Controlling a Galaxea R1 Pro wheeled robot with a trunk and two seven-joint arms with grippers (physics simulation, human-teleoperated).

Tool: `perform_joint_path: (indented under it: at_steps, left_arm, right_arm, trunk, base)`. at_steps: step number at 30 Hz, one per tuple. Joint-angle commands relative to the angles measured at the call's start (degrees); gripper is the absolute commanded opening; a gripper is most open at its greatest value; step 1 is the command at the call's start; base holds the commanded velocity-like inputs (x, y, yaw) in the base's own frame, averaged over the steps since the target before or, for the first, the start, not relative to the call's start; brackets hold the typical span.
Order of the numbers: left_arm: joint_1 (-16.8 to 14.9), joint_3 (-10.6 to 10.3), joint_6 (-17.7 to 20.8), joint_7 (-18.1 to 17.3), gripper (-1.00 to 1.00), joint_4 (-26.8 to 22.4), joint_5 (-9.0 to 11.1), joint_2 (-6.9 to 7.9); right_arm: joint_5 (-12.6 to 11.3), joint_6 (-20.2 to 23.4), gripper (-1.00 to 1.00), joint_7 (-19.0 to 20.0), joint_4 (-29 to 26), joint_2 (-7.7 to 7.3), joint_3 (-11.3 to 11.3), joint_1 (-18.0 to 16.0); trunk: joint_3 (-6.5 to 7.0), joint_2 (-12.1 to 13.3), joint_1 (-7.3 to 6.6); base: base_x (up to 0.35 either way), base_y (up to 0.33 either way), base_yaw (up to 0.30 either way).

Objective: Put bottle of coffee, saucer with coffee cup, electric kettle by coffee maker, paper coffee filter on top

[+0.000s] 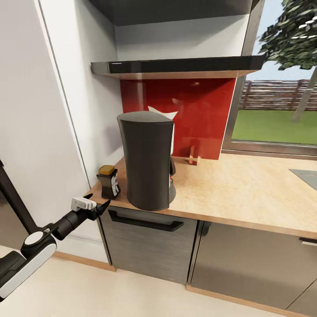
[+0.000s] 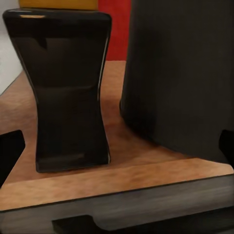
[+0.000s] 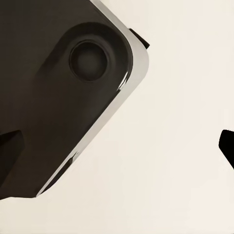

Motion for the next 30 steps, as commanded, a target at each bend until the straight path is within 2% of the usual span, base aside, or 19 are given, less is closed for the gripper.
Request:
perform_joint_path:
  at_steps: [1, 4, 8, 9, 16, 20, 26, 30]
  left_arm:
    - [-0.08, -0.16, -0.09, -0.15, 1.00, 0.06, 0.60, 0.06]
    - [-0.08, -0.37, -0.03, -0.27, 1.00, 0.07, 0.60, 0.07]
    - [-0.08, -2.05, 0.10, -0.61, 1.00, 0.06, 0.60, 0.12]
    - [-0.08, -3.55, 0.12, -0.70, 1.00, 0.04, 0.60, 0.13]
    - [-0.08, -9.93, 0.17, -0.91, 1.00, -0.11, 0.60, 0.22]
    - [-0.08, -14.94, 0.18, -0.95, 1.00, -0.19, 0.62, 0.25]
    - [-0.08, -17.89, 0.17, -1.08, 1.00, -0.22, 0.66, 0.37]
    - [-0.08, -19.03, 0.16, -1.18, 1.00, -0.17, 0.68, 0.41]
  right_arm:
    - [-0.45, -0.35, 1.00, 0.32, 0.18, 0.02, 0.24, -0.07]
    - [-0.45, -0.35, 1.00, 0.32, 0.17, 0.02, 0.24, -0.07]
    - [-0.45, -0.34, 1.00, 0.32, 0.17, 0.02, 0.28, -0.07]
    - [-0.45, -0.35, 1.00, 0.32, 0.17, 0.02, 0.28, -0.07]
    - [-0.45, -0.35, 1.00, 0.32, 0.17, 0.02, 0.29, -0.07]
    - [-0.42, -0.35, 1.00, 0.32, 0.18, 0.02, 0.29, -0.07]
    - [-0.42, -0.36, 1.00, 0.32, 0.19, 0.02, 0.29, -0.07]
    - [-0.42, -0.36, 1.00, 0.32, 0.18, 0.02, 0.29, -0.07]
  trunk:
    - [-0.06, -0.04, 0.00]
    - [-0.06, -0.04, 0.00]
    - [-0.06, -0.04, 0.00]
    - [-0.06, -0.04, 0.00]
    - [-0.06, -0.04, 0.00]
    - [-0.06, -0.04, 0.00]
    - [-0.06, -0.04, 0.00]
    - [-0.06, -0.04, 0.00]
  base:
    - [-0.003, 0.000, 0.000]
    - [-0.002, 0.000, 0.000]
    - [0.000, 0.000, 0.000]
    - [0.000, 0.000, 0.000]
    - [0.000, 0.000, 0.000]
    - [0.000, 0.000, 0.000]
    - [-0.103, 0.000, 0.000]
    - [-0.213, 0.000, 0.000]
